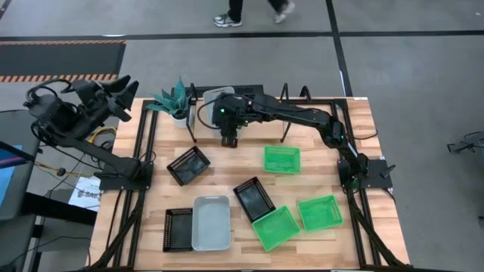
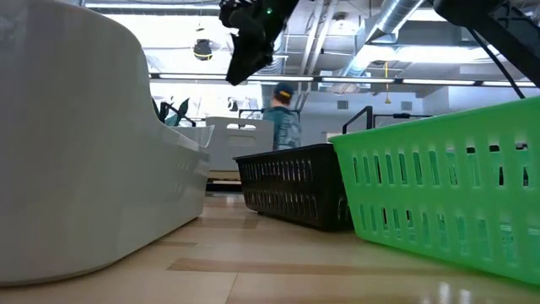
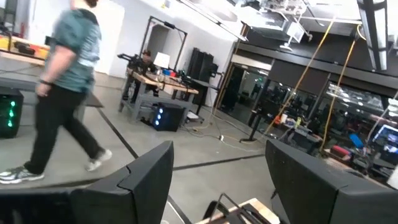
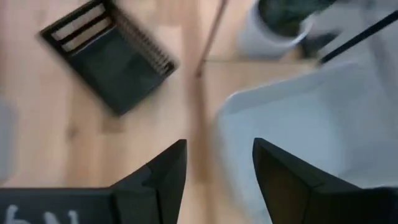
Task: Stack baskets on shelf by color
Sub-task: Stack the gray bin on the gray bin on the shelf
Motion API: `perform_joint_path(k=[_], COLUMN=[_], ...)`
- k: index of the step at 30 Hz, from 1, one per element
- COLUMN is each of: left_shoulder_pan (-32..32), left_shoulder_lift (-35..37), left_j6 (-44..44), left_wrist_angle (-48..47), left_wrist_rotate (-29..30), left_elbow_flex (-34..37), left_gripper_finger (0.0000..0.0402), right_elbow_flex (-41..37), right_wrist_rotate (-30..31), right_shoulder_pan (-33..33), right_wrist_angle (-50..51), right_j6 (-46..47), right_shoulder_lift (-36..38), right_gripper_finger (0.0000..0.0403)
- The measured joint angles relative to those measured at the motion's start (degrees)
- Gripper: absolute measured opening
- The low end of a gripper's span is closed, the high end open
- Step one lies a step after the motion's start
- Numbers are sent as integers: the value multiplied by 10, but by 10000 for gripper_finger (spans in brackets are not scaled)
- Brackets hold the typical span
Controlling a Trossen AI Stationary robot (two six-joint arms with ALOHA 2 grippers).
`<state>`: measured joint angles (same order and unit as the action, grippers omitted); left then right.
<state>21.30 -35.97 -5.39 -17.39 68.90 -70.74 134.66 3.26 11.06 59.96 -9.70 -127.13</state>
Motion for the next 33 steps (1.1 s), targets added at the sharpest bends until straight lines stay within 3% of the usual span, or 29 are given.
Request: perform_joint_path(k=[8,17,26,33], left_shoulder_pan=[0,0,0,0], left_shoulder_lift=[0,0,0,-12], left_j6=[-44,-67,-136,-185], left_wrist_angle=[-46,-66,-94,-126], left_wrist_rotate=[-28,-144,-175,-244], left_elbow_flex=[0,0,0,0], left_gripper_finger=[244,244,244,244], right_elbow_flex=[-1,-1,-1,-1], right_wrist_rotate=[-65,-66,-33,-31], right_shoulder_pan=[-42,-142,-239,-297], right_wrist_angle=[118,110,16,-47], right_j6=[110,217,175,162], right_shoulder_lift=[4,4,4,4], right_gripper_finger=[205,205,200,193])
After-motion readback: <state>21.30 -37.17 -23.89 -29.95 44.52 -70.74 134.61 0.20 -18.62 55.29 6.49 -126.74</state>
